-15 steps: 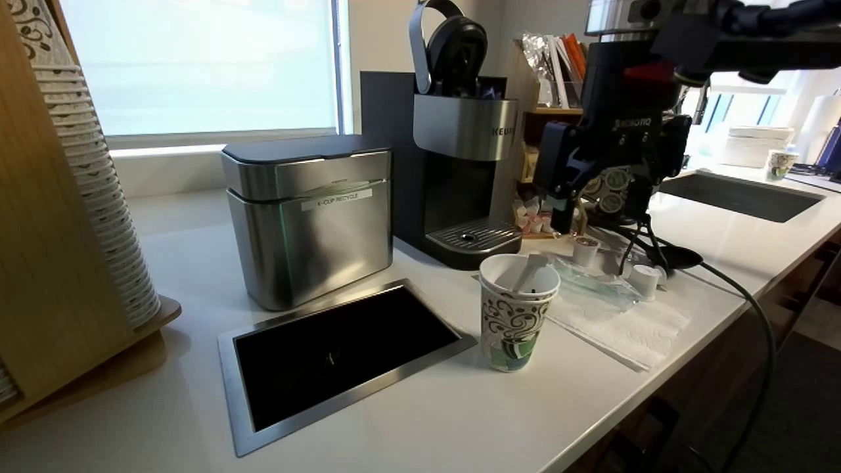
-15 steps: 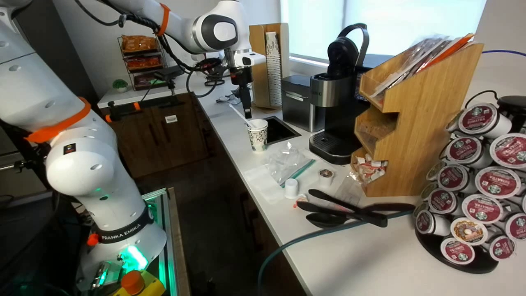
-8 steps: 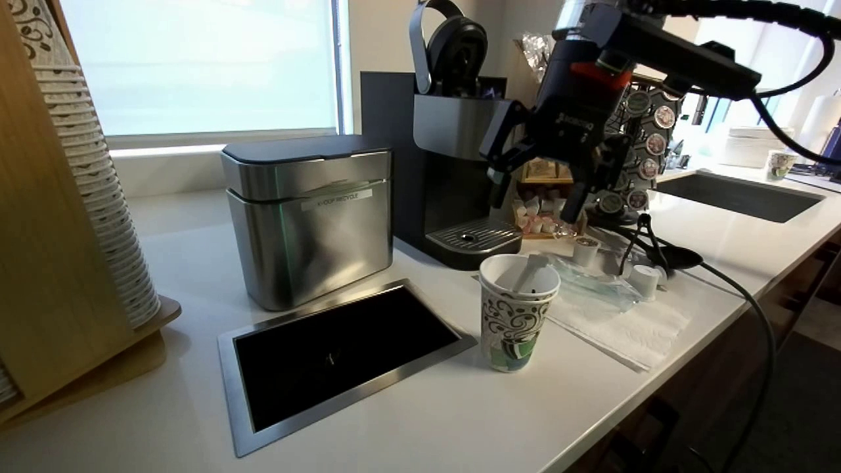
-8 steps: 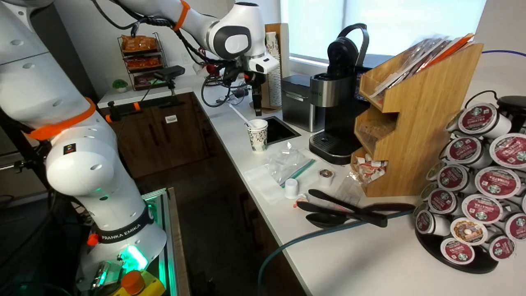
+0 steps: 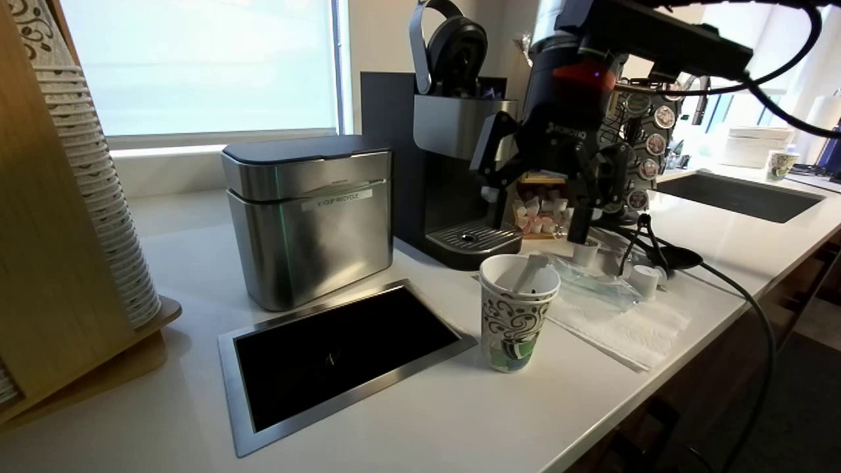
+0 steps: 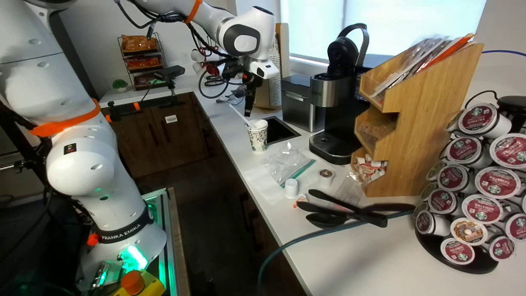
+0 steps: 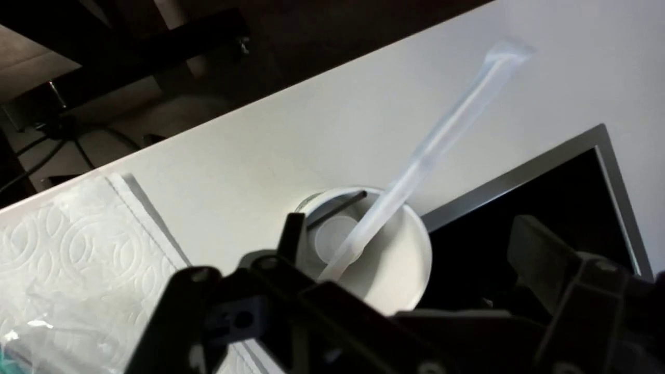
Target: Take the straw out of the cup
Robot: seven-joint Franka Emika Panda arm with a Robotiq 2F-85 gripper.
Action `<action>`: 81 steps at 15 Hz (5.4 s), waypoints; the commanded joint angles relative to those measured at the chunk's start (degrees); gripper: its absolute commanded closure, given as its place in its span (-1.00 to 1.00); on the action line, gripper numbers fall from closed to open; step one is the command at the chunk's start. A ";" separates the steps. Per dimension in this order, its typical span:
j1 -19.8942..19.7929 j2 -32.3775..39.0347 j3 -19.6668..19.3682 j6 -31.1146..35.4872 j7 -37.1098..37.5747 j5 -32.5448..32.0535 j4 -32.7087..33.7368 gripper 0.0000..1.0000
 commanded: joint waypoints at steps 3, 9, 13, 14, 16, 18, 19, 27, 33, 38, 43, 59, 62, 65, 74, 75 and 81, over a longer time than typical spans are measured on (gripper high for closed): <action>0.18 7.74 -0.71 -3.60 -1.44 4.69 6.12 -1.00; 0.87 12.28 -0.35 -8.63 -1.26 5.76 10.07 -1.00; 1.33 13.04 -0.44 -14.21 -0.44 4.86 11.82 -1.00; 1.39 13.34 -0.49 -14.85 -0.36 4.92 12.23 -1.00; 1.46 13.99 -0.57 -15.57 -0.11 4.89 13.05 -0.90; 1.48 14.71 -0.63 -15.71 -0.19 4.95 13.84 -0.41; 1.54 15.08 -0.63 -15.74 -0.08 4.94 14.16 -0.39; 1.75 17.42 -0.79 -17.06 0.26 4.86 16.61 0.88; 1.85 15.51 -0.66 -16.66 -0.42 5.25 15.60 0.99; 1.64 14.02 -0.98 -16.50 0.06 5.74 14.30 0.99; 0.99 13.30 -2.62 -15.61 2.99 5.74 12.08 0.99; -1.94 7.76 -6.14 -9.71 9.15 6.65 7.50 0.99; -2.21 6.96 -6.29 -8.18 8.69 5.70 6.87 0.99; -2.17 6.43 -6.11 -6.62 8.68 4.35 6.72 0.98; -2.13 4.74 -5.79 -5.39 8.98 3.26 6.41 0.99; -2.07 4.52 -5.69 -5.07 8.84 3.07 6.33 0.99; -1.06 -0.51 -3.84 1.09 10.75 -1.52 3.24 0.99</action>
